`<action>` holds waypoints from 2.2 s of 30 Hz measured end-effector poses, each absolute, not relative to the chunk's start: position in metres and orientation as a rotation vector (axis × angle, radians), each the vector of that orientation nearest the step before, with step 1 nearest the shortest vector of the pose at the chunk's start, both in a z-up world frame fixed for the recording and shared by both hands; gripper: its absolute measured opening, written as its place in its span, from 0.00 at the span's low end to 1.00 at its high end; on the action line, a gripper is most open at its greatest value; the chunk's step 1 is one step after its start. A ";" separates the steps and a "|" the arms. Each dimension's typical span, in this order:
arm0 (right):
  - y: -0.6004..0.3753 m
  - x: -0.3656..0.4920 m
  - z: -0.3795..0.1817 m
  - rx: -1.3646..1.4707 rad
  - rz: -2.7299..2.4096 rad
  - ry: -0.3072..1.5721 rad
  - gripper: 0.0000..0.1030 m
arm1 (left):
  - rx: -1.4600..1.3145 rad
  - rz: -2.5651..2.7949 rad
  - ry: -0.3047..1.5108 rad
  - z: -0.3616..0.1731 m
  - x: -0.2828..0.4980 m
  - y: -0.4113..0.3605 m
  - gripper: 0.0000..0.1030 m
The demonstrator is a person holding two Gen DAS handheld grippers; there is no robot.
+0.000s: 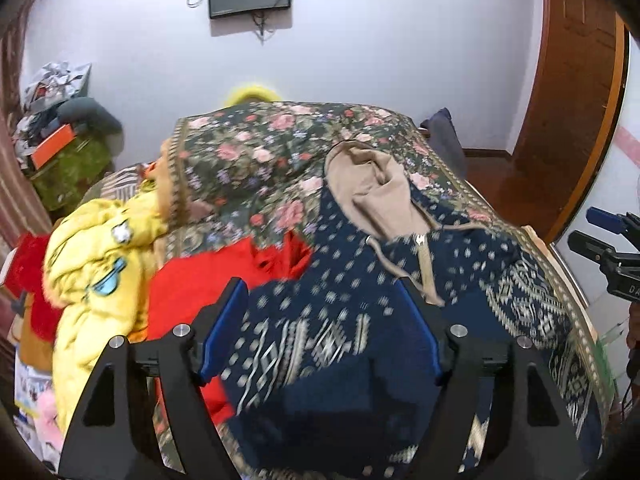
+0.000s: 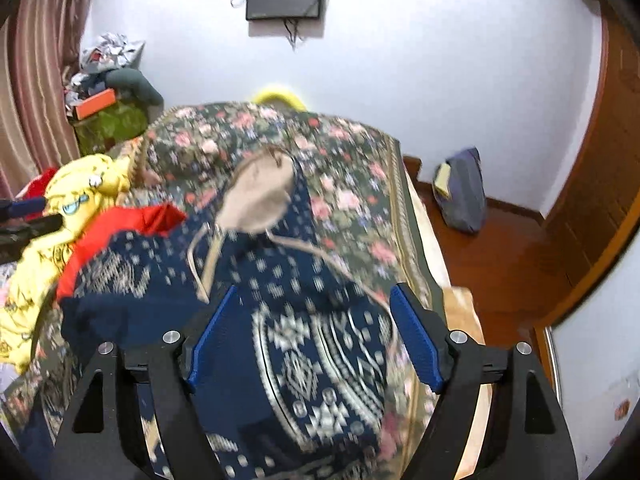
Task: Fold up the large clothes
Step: 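Grasp the beige-lined hood with both grippers and lift it, then fold the held hood down onto the jacket body with both grippers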
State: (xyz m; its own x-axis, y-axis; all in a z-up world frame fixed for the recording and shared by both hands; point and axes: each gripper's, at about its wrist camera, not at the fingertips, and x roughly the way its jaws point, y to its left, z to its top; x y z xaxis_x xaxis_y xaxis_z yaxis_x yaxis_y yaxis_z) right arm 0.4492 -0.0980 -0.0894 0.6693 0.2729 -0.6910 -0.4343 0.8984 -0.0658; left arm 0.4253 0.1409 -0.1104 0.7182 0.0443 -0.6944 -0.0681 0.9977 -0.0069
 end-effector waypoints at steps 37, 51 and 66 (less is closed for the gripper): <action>-0.032 0.614 -0.199 -0.051 0.535 1.091 0.09 | -0.105 0.084 0.974 -0.213 0.593 0.120 0.07; -0.066 0.485 -0.104 -0.151 0.665 0.906 0.09 | -0.015 -0.062 0.865 -0.123 0.458 0.102 0.07; -0.105 0.421 -0.182 -0.174 0.573 1.058 0.09 | -0.051 -0.062 1.056 -0.219 0.378 0.086 0.09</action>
